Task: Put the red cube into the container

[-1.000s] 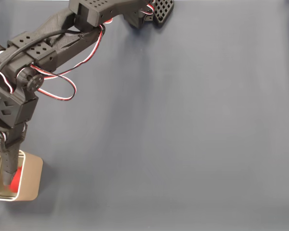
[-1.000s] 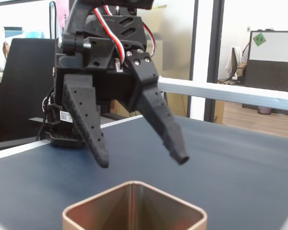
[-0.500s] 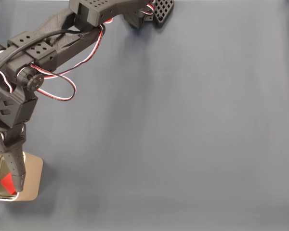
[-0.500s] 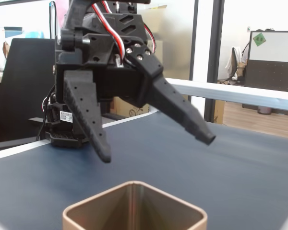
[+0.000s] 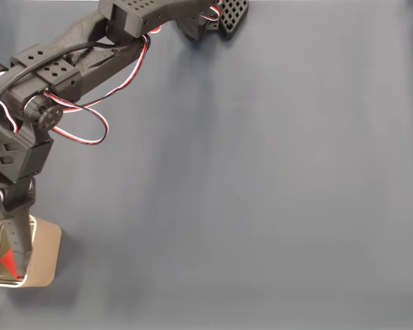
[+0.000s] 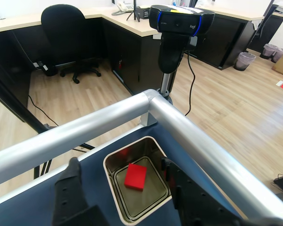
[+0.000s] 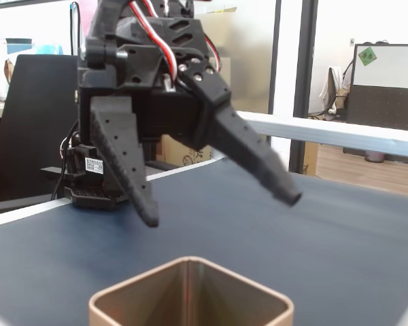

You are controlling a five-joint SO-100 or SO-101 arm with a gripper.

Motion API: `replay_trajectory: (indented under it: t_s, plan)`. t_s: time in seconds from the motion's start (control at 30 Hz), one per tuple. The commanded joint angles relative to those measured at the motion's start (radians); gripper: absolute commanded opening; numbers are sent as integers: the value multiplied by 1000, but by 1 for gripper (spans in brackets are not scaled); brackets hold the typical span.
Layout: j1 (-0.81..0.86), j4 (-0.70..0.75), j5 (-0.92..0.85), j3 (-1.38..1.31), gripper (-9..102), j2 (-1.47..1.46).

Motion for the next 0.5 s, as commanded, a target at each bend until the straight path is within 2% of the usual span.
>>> replay_trajectory:
  t_s: [0.0, 0.2, 0.4, 0.47]
  plan:
    - [3, -14, -20, 12, 21, 97]
    - [-43, 34, -41, 256, 0, 281]
    - [-130, 21, 0, 657, 0, 566]
    - [-164, -21, 14, 807, 0, 670]
